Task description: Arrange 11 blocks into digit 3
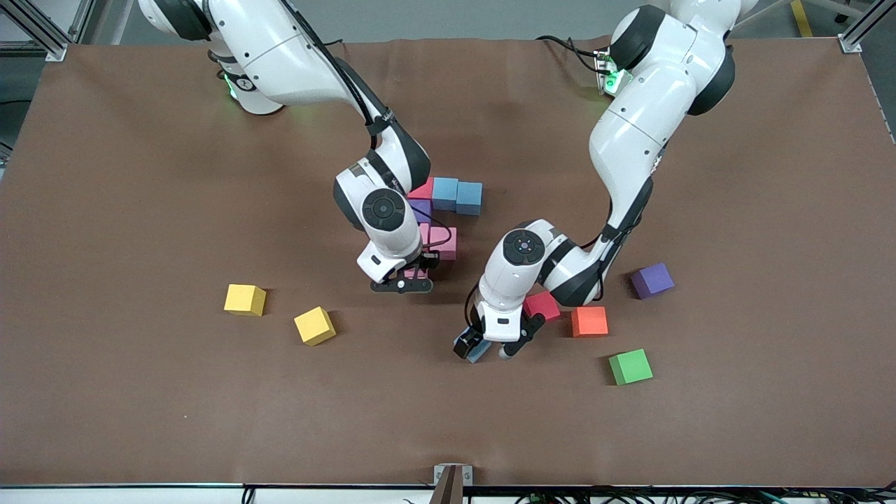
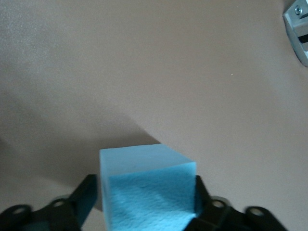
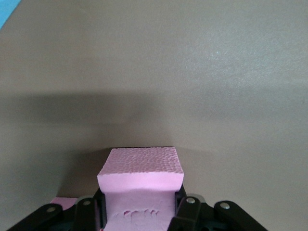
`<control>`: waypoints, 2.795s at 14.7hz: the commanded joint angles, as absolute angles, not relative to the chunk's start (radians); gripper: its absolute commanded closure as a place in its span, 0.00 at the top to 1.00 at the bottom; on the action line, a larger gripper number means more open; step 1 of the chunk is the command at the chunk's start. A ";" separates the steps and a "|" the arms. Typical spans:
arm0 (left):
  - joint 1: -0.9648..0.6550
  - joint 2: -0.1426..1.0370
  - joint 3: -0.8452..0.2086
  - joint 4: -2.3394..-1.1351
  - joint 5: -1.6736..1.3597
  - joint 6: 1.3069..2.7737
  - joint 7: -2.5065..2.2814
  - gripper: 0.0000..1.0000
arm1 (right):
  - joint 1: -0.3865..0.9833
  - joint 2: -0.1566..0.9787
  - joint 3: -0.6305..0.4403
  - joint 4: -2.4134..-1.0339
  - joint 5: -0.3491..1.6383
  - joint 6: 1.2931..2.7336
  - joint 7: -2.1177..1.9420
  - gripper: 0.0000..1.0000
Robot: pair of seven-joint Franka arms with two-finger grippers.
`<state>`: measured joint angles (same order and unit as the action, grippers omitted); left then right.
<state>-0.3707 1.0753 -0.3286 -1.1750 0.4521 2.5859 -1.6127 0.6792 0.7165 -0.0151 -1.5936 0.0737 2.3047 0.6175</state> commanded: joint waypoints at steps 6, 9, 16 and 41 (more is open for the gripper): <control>-0.376 1.049 -0.318 -1.158 0.385 2.539 -1.618 0.24 | 0.686 0.709 -0.017 -1.600 0.086 2.307 0.687 1.00; -0.364 0.980 -0.322 -1.186 0.308 2.395 -1.745 0.27 | 0.666 0.693 -0.018 -1.591 0.086 2.269 0.681 1.00; -0.374 0.766 -0.330 -1.518 0.310 2.329 -2.207 0.27 | 0.514 0.546 -0.026 -1.589 0.072 2.049 0.673 1.00; -0.506 0.716 -0.351 -1.706 0.383 2.361 -2.608 0.27 | 0.356 0.778 -0.075 -1.473 0.156 2.233 1.190 1.00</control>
<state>-0.4886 0.7269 -0.3539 -1.6840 0.3727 2.3443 -2.5748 0.3600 0.7574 -0.0795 -1.5038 0.1380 2.2332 1.1863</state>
